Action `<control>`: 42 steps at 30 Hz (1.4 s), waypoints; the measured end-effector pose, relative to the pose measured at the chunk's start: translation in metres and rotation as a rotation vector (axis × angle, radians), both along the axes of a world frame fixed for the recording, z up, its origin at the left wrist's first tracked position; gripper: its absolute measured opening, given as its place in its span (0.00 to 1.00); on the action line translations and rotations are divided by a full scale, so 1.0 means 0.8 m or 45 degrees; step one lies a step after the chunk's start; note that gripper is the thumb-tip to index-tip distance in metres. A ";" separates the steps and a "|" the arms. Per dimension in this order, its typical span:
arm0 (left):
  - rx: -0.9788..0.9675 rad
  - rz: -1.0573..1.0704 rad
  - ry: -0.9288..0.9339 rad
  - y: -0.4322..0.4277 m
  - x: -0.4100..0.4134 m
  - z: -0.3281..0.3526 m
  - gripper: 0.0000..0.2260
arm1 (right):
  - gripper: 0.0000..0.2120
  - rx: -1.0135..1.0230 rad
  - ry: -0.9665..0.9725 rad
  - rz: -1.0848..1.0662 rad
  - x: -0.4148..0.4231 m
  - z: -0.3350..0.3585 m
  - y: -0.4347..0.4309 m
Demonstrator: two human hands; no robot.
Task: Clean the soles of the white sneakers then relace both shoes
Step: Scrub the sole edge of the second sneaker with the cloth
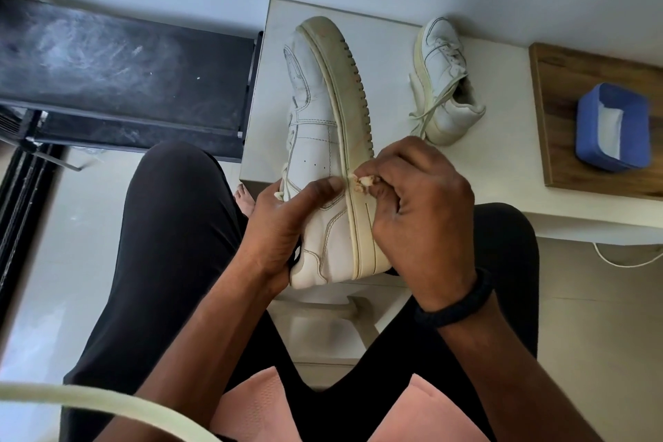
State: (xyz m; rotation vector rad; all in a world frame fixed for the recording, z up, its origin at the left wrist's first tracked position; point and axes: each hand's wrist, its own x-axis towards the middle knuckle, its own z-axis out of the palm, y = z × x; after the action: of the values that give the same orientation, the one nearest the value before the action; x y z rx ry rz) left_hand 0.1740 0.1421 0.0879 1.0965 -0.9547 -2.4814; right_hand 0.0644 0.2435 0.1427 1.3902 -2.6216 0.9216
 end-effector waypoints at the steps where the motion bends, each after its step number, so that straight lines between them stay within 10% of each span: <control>1: -0.003 0.007 -0.005 0.000 0.001 -0.001 0.17 | 0.10 -0.001 -0.006 0.023 0.004 -0.001 0.001; 31: 0.014 -0.207 0.016 -0.010 0.004 0.008 0.29 | 0.09 -0.001 -0.054 0.377 -0.010 0.001 0.018; 42: -0.046 -0.203 -0.044 -0.009 0.004 0.008 0.22 | 0.08 -0.084 0.045 0.124 0.010 -0.005 0.014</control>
State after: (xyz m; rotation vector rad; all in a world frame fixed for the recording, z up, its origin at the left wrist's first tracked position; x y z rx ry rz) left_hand 0.1773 0.1351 0.0940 1.0950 -1.1342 -2.5660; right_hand 0.0727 0.2548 0.1383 1.5155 -2.4935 0.9750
